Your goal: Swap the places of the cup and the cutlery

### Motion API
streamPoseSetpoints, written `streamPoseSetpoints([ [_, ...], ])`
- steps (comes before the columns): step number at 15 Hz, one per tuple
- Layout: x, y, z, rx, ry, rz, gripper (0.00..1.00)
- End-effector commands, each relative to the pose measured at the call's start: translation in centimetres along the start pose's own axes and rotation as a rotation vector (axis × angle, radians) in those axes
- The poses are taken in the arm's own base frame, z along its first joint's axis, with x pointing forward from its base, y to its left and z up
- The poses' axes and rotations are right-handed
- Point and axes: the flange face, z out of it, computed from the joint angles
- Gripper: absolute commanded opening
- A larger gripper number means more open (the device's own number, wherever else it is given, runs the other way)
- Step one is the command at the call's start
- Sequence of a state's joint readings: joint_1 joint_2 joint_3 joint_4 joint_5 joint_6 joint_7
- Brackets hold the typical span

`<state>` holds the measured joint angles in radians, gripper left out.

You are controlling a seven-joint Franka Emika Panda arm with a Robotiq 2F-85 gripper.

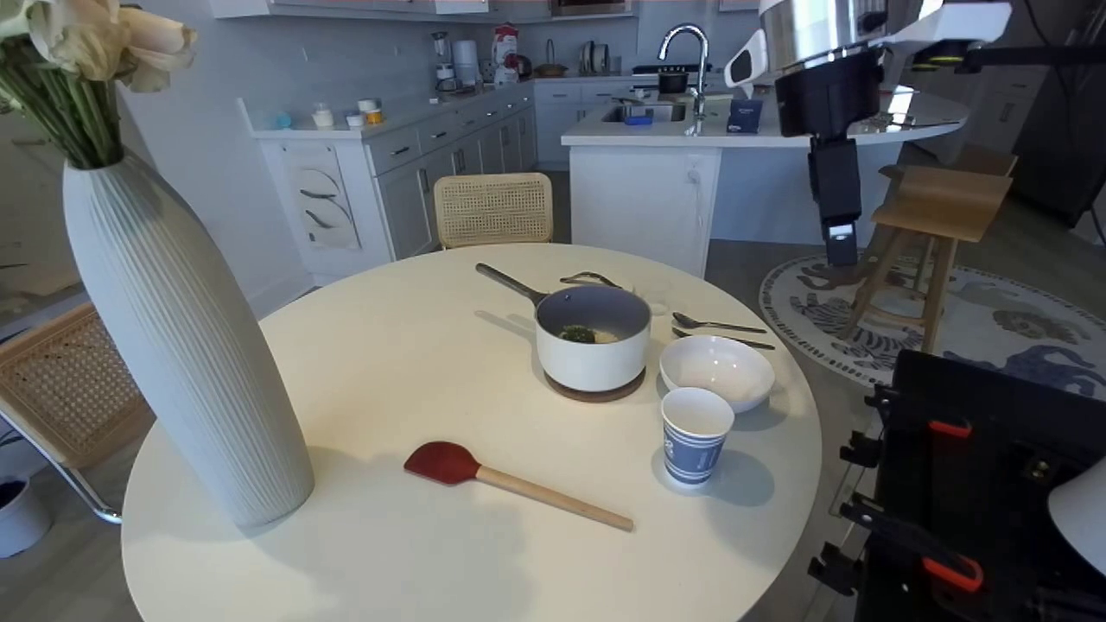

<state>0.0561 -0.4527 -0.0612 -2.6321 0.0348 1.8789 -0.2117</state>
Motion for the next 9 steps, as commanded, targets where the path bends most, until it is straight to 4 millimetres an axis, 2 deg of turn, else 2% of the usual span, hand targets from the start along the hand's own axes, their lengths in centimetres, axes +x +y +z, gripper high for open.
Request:
streamPoseSetpoints([
  [1,0.6,0.2,2.4,-0.015,-0.009,-0.001,1.00],
  [8,1.1,0.2,7.2,-0.049,0.171,0.024,1.00],
  [9,2.7,0.4,6.6,-0.052,0.193,0.027,1.00],
])
